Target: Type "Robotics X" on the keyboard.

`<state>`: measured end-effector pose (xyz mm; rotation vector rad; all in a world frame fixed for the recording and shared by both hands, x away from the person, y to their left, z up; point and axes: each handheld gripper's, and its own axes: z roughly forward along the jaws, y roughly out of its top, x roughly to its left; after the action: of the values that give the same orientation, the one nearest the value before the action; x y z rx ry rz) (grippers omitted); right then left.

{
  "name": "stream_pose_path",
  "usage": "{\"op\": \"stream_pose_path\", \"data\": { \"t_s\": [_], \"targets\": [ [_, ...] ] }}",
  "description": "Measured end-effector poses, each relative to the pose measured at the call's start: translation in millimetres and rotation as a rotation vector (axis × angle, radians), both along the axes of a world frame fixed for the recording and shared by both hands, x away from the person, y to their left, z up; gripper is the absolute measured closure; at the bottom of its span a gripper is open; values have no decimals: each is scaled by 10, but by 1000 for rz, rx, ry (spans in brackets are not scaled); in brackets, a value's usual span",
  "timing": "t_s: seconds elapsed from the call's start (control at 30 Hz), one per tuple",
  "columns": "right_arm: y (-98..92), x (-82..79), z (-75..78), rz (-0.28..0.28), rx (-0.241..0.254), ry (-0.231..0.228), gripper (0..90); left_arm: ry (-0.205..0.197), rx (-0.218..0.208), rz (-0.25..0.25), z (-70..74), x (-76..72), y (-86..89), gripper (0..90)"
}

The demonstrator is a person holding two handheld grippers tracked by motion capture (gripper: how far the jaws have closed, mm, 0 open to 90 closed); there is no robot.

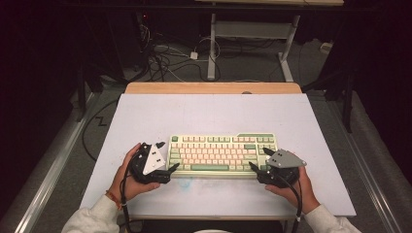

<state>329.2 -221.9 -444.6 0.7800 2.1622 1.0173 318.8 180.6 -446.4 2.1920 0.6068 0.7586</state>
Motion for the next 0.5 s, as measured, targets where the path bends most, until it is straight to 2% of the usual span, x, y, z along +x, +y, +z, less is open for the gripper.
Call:
{"op": "stream_pose_path", "data": {
  "t_s": [0.13,0.23,0.33,0.47,0.5],
  "targets": [
    [61,82,69,18,7,12,322,11,-10,23,-23,-66,92,188],
    [145,154,102,35,3,18,404,13,-14,31,-44,-110,149,186],
    [254,265,120,53,-6,55,502,27,-17,41,-78,-137,195,186],
    [411,376,139,88,-19,77,623,49,-25,47,-132,-161,228,184],
    [445,397,138,97,-23,80,666,51,-12,48,-151,-164,224,184]
  ]
}}
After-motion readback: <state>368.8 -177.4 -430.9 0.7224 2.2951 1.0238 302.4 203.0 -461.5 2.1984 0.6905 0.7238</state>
